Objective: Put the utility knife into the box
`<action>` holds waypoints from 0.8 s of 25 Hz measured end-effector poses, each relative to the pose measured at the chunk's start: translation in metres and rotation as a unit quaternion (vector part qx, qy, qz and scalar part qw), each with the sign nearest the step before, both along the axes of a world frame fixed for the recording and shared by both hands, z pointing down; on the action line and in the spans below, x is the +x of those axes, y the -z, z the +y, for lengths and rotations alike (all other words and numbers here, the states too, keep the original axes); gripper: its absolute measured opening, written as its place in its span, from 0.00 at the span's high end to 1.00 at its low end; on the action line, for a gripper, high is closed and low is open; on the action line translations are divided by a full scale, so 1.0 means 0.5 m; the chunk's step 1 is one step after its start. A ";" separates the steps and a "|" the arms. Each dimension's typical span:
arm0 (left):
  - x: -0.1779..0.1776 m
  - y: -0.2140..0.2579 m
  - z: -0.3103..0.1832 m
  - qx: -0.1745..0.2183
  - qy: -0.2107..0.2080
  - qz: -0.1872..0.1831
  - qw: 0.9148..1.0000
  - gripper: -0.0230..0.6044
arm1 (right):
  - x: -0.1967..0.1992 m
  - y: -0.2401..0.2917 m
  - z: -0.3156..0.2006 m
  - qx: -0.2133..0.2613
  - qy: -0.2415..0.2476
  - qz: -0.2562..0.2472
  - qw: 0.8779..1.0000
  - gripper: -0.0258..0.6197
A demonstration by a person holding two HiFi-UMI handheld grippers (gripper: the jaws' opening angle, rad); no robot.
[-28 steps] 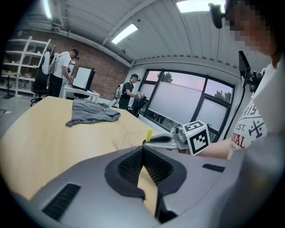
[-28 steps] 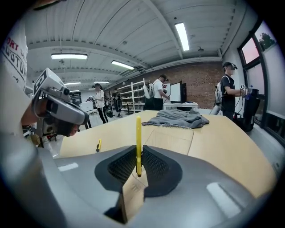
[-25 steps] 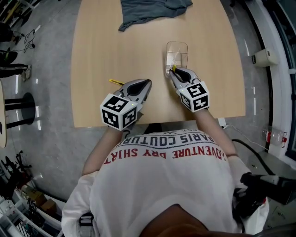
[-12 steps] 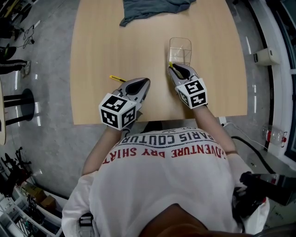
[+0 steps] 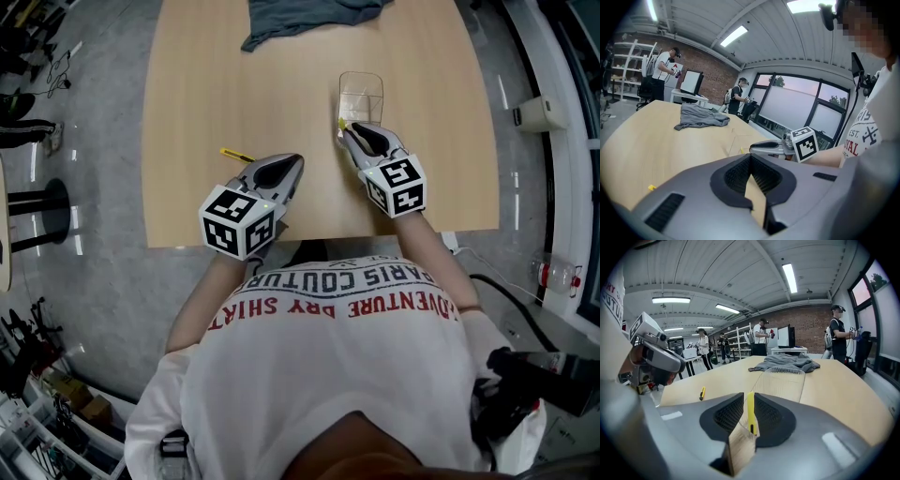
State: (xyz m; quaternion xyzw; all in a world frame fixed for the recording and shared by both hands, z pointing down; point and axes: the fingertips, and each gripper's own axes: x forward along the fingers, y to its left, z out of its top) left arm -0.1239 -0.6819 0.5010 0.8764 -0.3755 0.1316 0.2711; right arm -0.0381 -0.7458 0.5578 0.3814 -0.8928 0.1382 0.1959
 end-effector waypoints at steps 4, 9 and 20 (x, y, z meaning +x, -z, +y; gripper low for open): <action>0.032 0.015 0.039 0.010 -0.009 0.002 1.000 0.96 | 0.011 0.060 0.068 -0.004 0.025 -0.049 0.998 0.89; 0.085 0.059 0.110 0.033 -0.014 0.011 0.999 0.96 | 0.026 0.151 0.217 -0.022 0.091 -0.108 0.990 0.93; 0.243 0.125 0.495 0.073 0.011 -0.001 0.997 0.96 | 0.180 0.204 0.617 -0.006 0.160 -0.106 0.981 0.96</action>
